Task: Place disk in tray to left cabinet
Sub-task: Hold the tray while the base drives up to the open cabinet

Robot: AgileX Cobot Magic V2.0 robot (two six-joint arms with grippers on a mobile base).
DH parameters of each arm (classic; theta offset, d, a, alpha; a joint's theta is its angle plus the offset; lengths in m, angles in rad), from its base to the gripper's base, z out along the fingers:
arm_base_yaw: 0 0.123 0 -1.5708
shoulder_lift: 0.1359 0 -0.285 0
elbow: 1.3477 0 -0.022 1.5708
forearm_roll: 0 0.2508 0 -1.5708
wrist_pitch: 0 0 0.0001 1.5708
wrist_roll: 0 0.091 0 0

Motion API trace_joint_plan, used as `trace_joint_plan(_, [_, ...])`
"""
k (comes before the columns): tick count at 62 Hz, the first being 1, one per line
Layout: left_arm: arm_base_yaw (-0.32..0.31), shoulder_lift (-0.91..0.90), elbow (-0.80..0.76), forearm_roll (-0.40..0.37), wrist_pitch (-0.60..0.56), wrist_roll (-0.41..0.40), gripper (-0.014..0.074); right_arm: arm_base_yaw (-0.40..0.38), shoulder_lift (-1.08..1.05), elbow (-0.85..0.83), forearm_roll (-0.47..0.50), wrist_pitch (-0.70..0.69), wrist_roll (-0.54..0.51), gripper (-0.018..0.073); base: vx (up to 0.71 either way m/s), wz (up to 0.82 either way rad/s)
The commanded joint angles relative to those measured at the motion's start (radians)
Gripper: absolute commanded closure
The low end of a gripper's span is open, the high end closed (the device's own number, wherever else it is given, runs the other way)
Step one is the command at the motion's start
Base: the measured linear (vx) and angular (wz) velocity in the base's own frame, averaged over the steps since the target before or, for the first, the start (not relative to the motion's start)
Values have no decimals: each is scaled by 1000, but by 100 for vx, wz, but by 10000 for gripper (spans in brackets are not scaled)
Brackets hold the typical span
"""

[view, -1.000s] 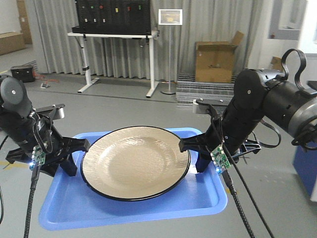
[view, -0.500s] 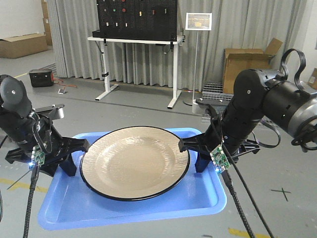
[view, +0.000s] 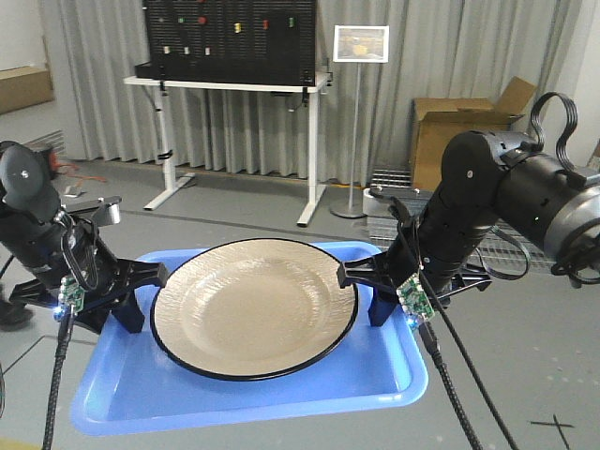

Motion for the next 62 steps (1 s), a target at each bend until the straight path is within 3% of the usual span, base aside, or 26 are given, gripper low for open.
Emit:
trace_joint_plan(1, [-23, -61, -37, -93, -13, 3, 597, 10, -69, -38, 66, -8, -9, 561, 69, -25])
trace_joint_plan(62, [-22, -60, -37, -93, -16, 3, 597, 9, -69, -38, 63, -8, -9, 561, 67, -17])
